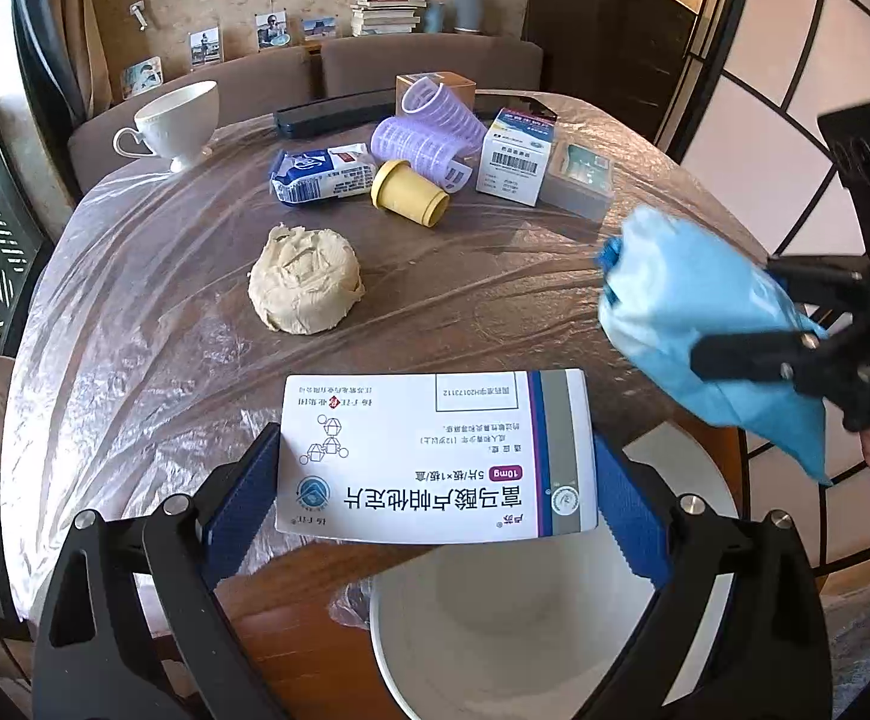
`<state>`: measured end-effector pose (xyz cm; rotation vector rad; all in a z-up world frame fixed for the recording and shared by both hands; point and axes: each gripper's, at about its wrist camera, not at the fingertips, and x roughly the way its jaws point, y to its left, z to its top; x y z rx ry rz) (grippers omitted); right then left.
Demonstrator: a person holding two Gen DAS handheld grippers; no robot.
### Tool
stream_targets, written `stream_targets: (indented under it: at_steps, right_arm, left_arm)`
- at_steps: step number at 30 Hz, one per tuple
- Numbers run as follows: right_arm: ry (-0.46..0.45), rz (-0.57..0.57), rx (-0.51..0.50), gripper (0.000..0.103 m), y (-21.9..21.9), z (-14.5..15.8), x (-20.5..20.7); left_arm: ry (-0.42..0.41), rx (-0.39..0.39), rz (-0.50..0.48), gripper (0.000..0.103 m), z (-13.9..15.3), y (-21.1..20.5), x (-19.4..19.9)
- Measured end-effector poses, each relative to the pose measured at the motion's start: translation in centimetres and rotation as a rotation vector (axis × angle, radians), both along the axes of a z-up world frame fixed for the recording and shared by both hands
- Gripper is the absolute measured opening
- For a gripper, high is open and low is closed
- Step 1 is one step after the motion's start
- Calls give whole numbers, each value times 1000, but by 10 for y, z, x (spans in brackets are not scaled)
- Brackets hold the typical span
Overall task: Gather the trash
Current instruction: 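Carry the medicine box and blue bag with both tools over the white bin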
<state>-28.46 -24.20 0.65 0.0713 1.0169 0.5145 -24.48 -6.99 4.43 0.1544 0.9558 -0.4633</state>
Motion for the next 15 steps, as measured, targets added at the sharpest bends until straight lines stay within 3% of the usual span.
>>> stream_targets:
  at_steps: [15]
  right_arm:
    - [56,38,-13,66,0,-7,-51]
  left_arm:
    - [3,36,-69,97,-2,-13,-35]
